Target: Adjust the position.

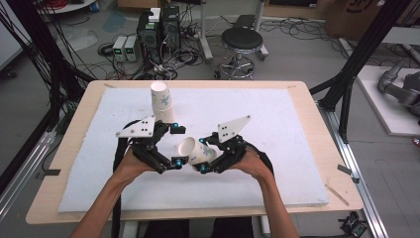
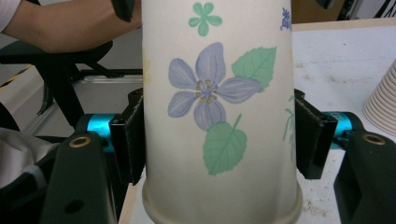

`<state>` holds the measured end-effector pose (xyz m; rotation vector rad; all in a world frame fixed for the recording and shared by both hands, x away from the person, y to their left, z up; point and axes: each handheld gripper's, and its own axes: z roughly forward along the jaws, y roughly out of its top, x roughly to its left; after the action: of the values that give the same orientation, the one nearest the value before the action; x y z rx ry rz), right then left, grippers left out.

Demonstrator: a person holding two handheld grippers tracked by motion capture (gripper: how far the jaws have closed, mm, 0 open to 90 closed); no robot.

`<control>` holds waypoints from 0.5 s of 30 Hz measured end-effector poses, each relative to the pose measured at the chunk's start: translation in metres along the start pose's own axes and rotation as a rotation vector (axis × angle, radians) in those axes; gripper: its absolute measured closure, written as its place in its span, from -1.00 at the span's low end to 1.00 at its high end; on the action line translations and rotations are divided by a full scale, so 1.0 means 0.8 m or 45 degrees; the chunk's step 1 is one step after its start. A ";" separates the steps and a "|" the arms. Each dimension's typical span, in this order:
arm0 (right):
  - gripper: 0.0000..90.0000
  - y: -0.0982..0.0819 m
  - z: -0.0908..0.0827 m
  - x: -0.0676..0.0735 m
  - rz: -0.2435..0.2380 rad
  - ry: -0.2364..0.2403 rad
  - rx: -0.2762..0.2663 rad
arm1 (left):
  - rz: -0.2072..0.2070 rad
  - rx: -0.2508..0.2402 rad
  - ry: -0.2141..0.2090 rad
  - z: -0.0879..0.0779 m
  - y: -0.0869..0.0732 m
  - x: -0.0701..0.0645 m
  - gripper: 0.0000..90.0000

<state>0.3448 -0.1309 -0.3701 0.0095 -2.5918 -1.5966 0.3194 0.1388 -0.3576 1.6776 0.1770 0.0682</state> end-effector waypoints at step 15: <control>-0.27 0.003 -0.014 0.005 0.058 -0.068 0.095 | 0.001 0.197 0.016 -0.011 0.003 0.002 -0.88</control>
<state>0.3421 -0.1402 -0.3629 -0.0873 -2.6695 -1.5052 0.3198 0.1479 -0.3546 1.8322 0.1956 0.0672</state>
